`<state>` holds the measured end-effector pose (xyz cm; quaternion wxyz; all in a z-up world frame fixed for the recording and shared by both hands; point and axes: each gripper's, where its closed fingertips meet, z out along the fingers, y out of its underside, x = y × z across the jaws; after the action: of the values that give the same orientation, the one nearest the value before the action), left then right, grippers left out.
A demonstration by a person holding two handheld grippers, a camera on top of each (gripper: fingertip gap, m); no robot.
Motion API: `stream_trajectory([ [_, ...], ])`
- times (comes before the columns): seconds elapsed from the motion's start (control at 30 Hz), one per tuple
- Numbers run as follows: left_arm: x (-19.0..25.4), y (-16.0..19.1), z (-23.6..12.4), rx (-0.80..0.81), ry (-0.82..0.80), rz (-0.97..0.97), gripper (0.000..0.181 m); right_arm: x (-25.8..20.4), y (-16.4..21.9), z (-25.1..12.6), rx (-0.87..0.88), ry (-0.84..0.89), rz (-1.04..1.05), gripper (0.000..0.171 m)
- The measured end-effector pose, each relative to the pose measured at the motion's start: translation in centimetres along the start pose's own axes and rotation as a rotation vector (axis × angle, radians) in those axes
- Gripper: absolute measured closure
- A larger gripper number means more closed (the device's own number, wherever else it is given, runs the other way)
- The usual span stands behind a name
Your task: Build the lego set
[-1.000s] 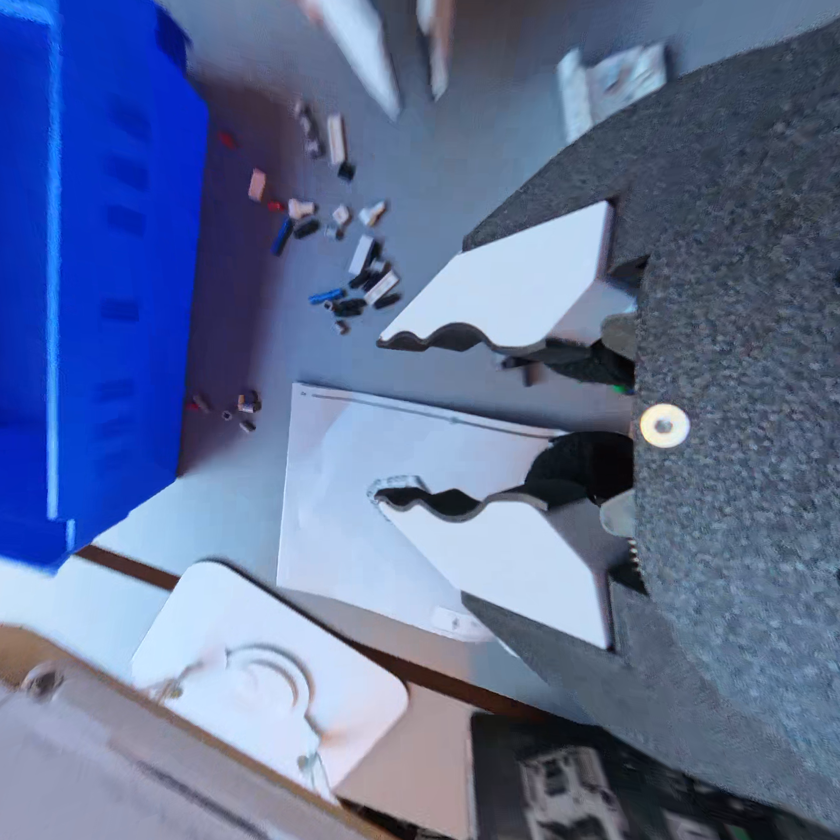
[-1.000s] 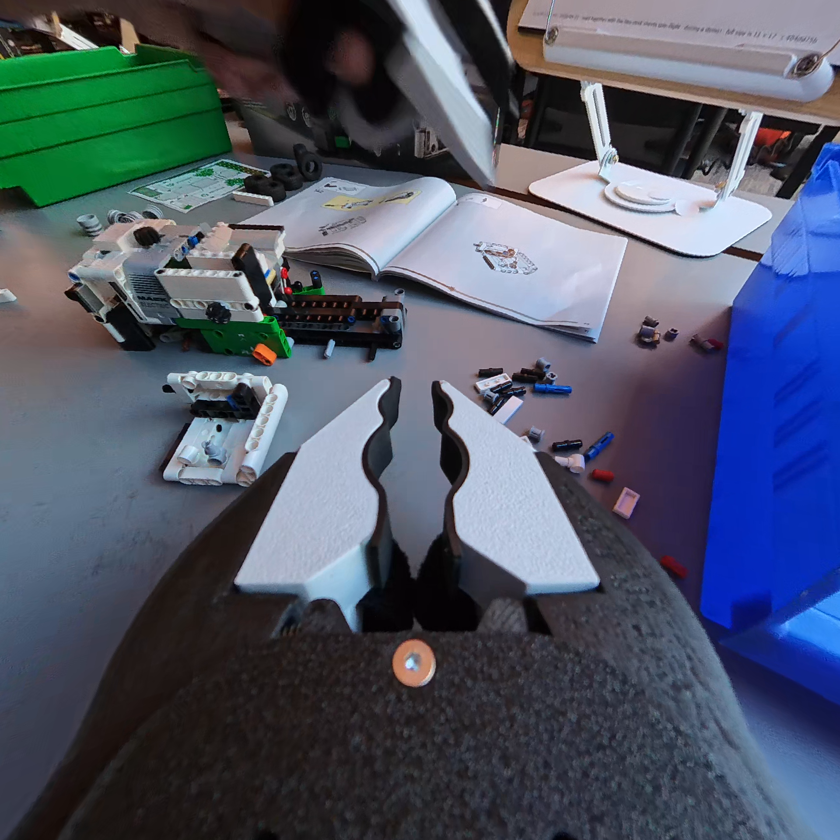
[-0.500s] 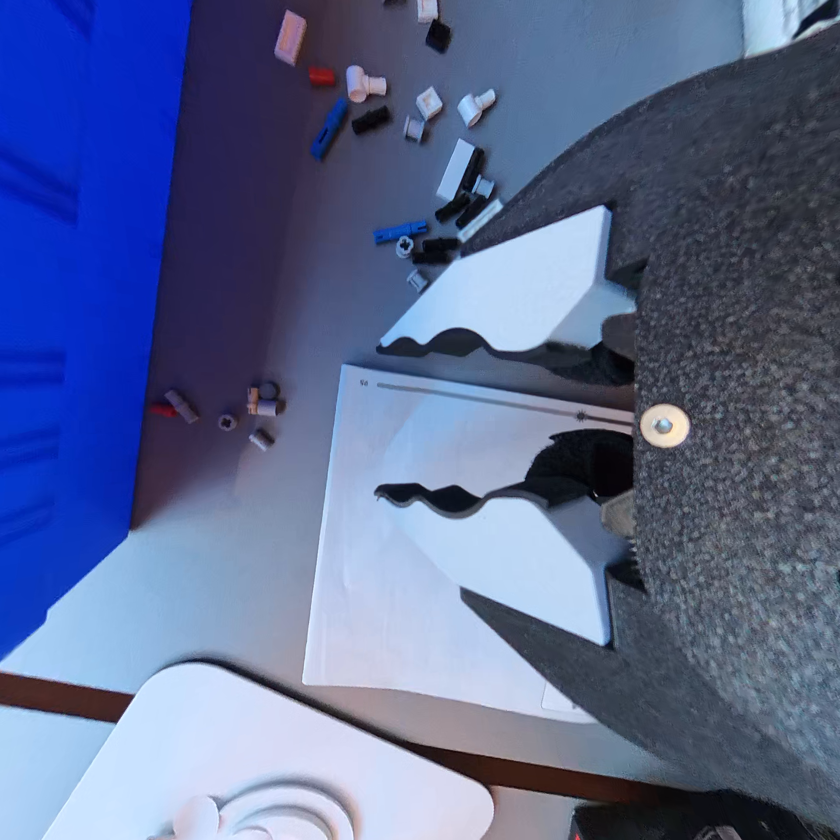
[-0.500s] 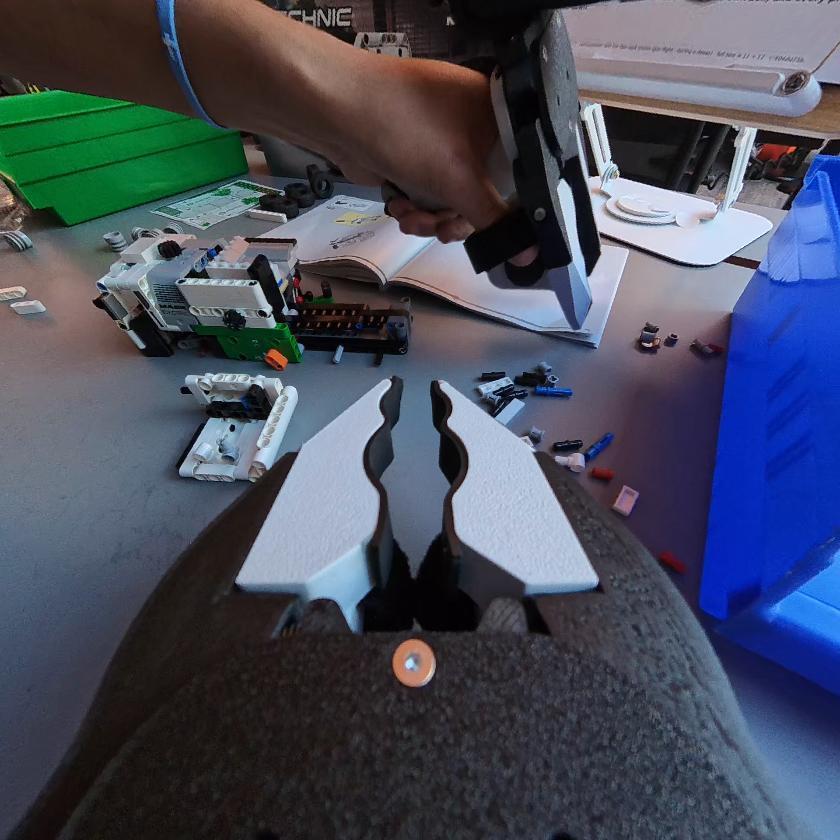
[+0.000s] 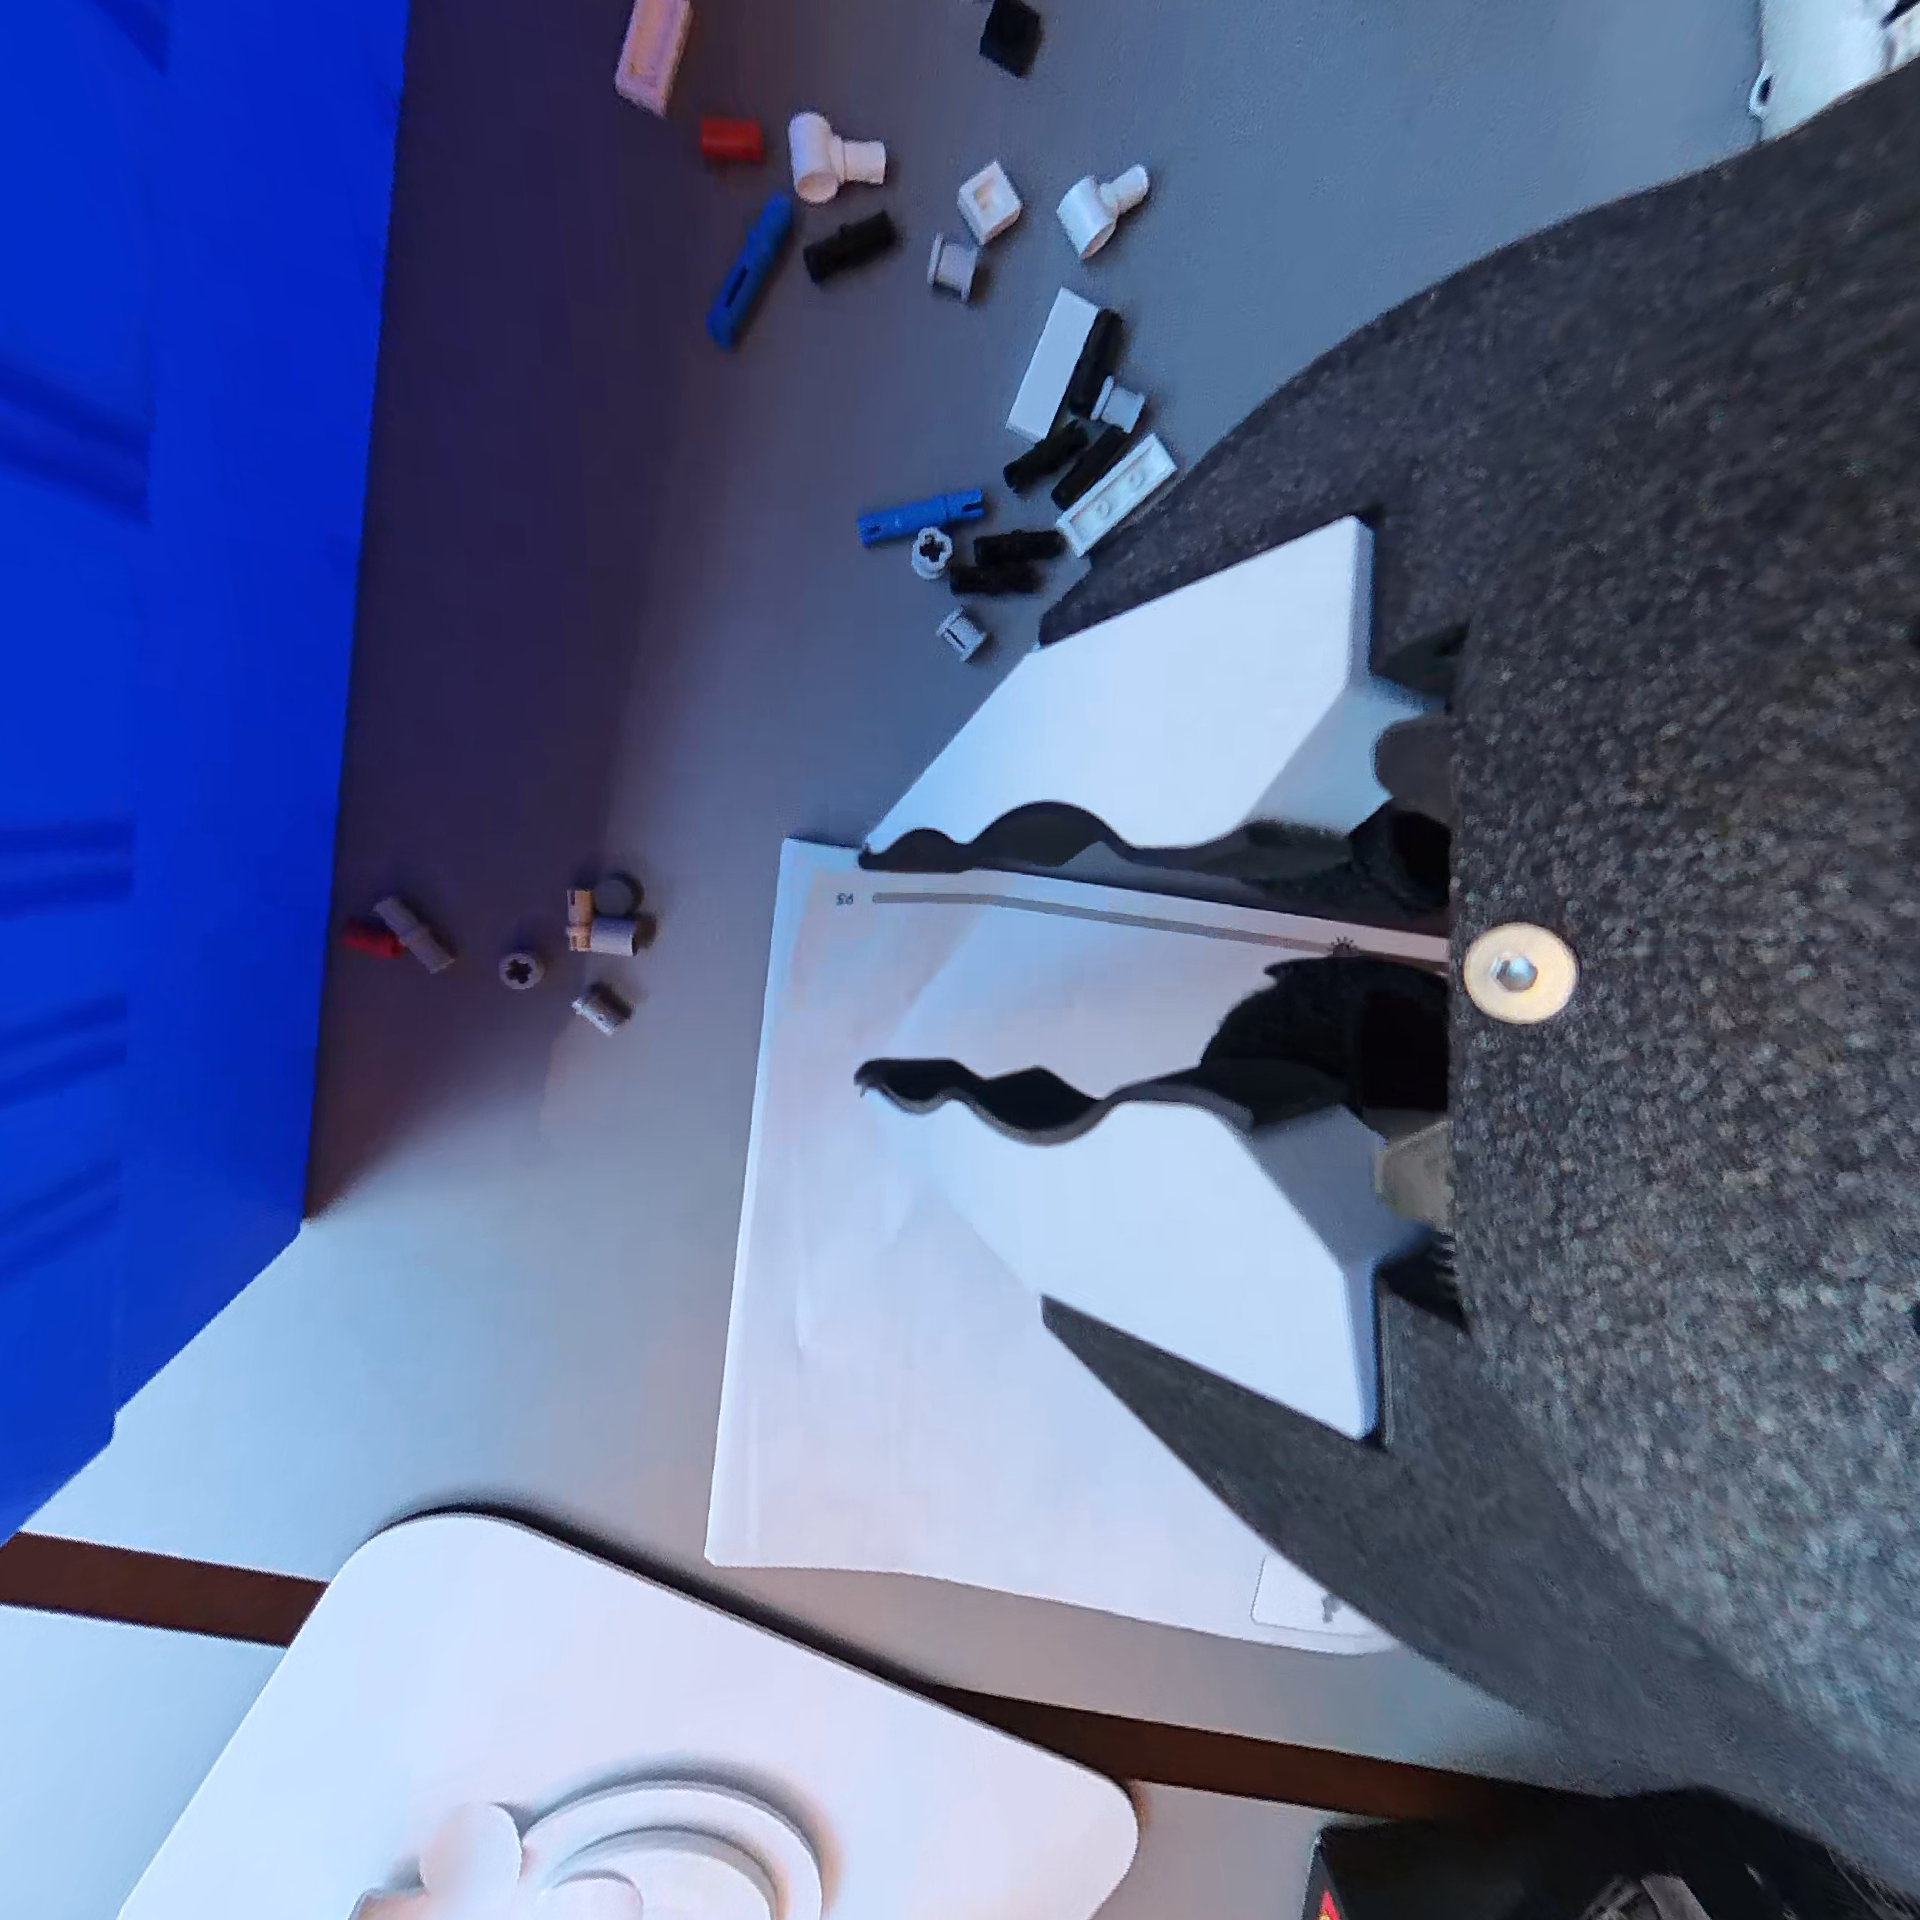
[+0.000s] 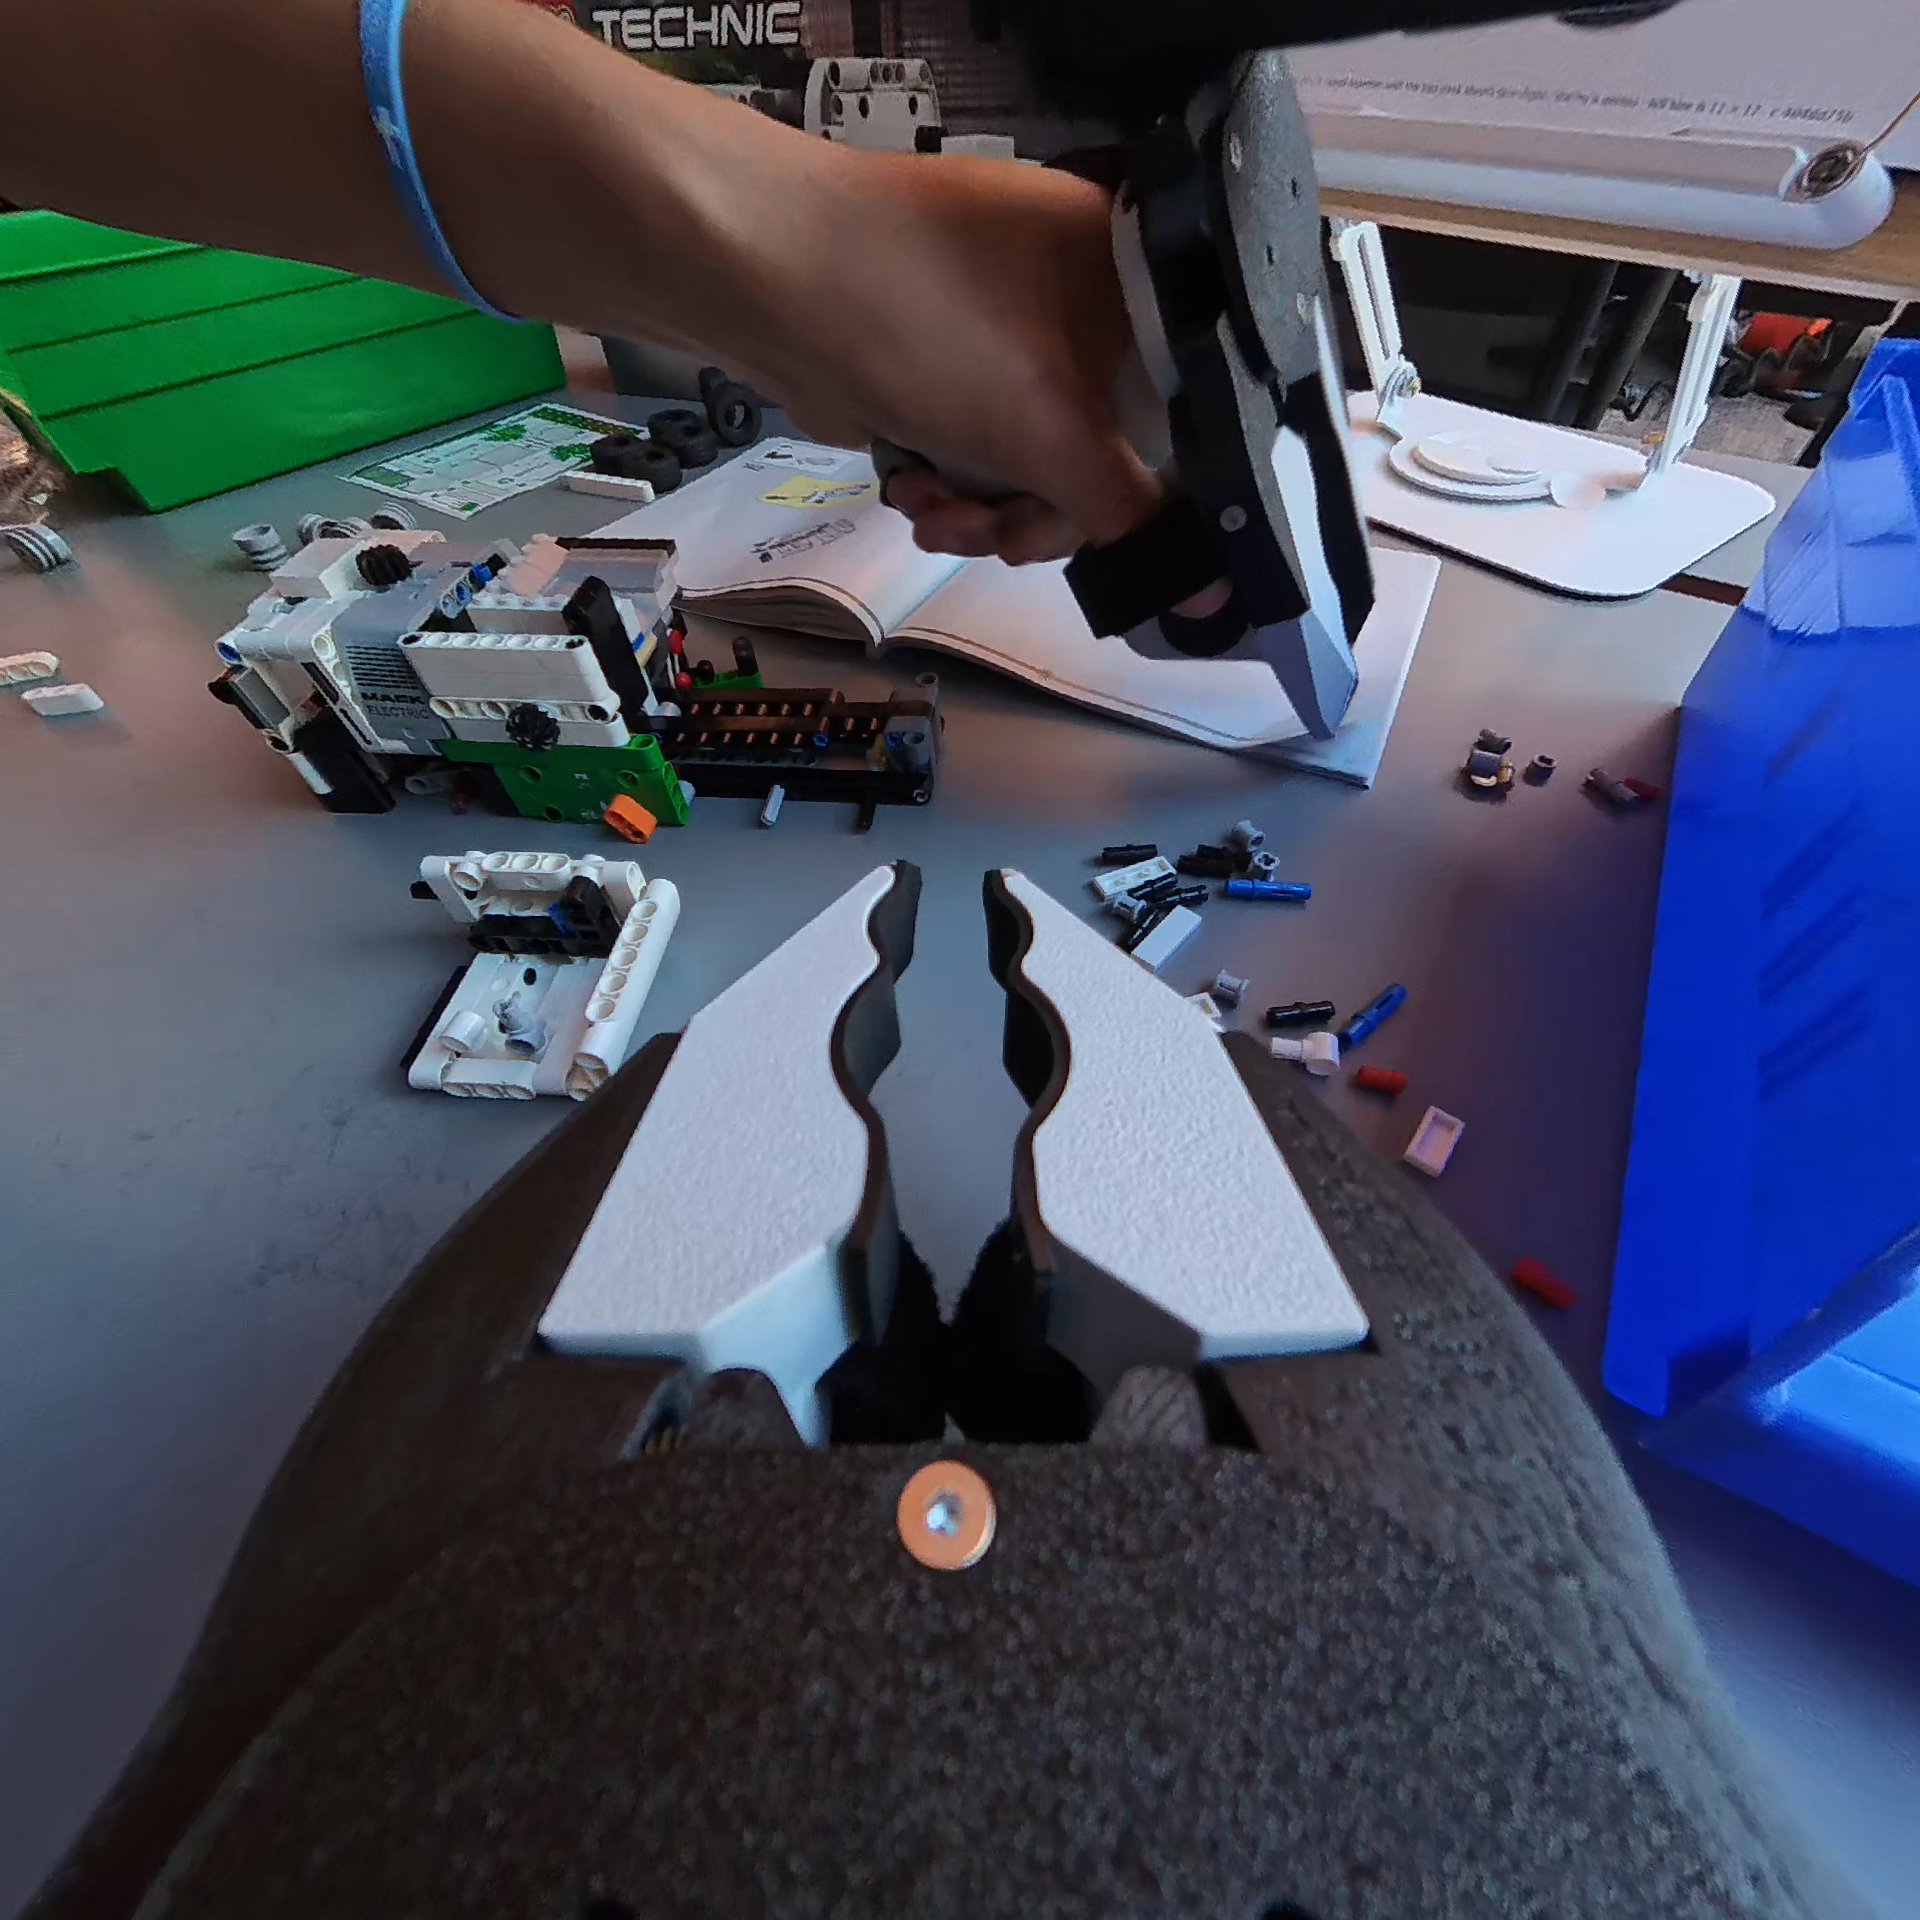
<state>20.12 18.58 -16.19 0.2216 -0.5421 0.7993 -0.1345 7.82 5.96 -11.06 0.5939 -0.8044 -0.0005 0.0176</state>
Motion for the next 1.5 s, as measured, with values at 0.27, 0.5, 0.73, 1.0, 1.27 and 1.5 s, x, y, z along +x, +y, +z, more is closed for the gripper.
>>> stream_trajectory([
  [0.27, 0.4, 0.6, 0.1, -0.014, 0.028, 0.017, 0.153, -0.2, 0.0, 0.0, -0.003, -0.001, -0.015, 0.159],
  [0.5, 0.5, 0.4, 0.3, -0.014, 0.010, 0.041, 0.154, -0.2, 0.1, 0.1, -0.006, -0.004, -0.014, 0.159],
  [0.73, 1.0, 0.0, 0.5, -0.008, 0.008, 0.063, 0.153, -0.3, 0.1, 0.1, -0.009, -0.006, -0.019, 0.159],
  [1.0, 0.4, 0.0, 0.7, -0.021, -0.016, 0.067, 0.160, -0.4, 0.2, 0.1, -0.012, -0.009, -0.023, 0.159],
  [1.27, 0.3, 0.0, -0.4, 0.005, -0.002, 0.044, 0.181, -0.4, 0.2, 0.1, -0.013, -0.009, -0.024, 0.159],
  [1.5, -3.1, 1.1, -6.6, 0.213, 0.012, -0.228, 0.181, -0.4, 0.2, 0.1, -0.016, -0.009, -0.026, 0.159],
])
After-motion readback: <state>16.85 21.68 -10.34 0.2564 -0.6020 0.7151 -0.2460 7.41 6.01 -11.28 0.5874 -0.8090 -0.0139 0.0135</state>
